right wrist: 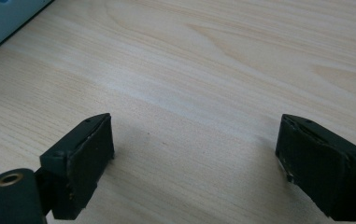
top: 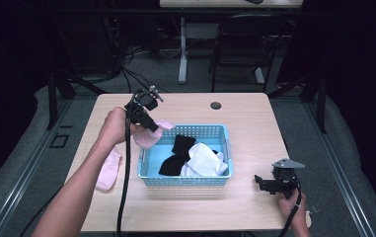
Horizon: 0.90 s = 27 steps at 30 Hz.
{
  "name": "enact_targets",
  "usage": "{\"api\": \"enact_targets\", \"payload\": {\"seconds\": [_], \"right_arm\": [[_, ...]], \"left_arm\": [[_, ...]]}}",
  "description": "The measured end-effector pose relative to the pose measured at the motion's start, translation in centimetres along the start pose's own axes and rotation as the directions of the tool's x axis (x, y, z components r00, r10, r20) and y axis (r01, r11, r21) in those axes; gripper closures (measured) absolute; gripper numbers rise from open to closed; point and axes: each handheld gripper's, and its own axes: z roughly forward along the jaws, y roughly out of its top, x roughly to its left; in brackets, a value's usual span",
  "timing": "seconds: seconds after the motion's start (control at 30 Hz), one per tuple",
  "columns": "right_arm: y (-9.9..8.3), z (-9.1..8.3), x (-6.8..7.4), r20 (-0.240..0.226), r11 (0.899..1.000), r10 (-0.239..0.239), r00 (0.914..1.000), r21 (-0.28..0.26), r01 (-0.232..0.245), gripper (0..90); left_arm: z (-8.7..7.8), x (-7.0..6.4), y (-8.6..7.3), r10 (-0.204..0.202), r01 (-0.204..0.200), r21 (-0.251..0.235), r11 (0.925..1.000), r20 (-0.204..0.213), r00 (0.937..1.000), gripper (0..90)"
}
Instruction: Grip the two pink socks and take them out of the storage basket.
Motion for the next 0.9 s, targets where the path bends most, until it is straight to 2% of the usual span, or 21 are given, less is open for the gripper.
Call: {"api": "enact_targets", "payload": {"seconds": [0.23, 0.5, 0.7, 0.9], "right_arm": [[0.0, 0.0, 0.0, -0.001, 1.000, -0.001, 1.0000, 0.000, 0.001, 10.8], [0.0, 0.0, 0.0, -0.001, 1.000, -0.002, 1.0000, 0.001, 0.002, 10.9], [0.0, 0.0, 0.0, -0.001, 1.000, -0.003, 1.0000, 0.002, 0.003, 10.8], [0.0, 0.0, 0.0, 0.003, 1.000, -0.003, 1.0000, 0.003, 0.003, 10.9]], "left_arm": [[-1.8, 1.3, -1.8, -0.029, 0.029, -0.011, 0.9995, -0.040, 0.9988, 83.5], [-3.3, 3.1, -4.9, -0.088, 0.087, -0.016, 0.9961, -0.070, 0.9936, 83.6], [-3.3, 4.6, -7.5, -0.152, 0.150, -0.026, 0.9883, -0.076, 0.9855, 83.5], [-2.0, 6.1, -9.7, -0.207, 0.208, -0.003, 0.9782, -0.088, 0.9744, 83.5]]}}
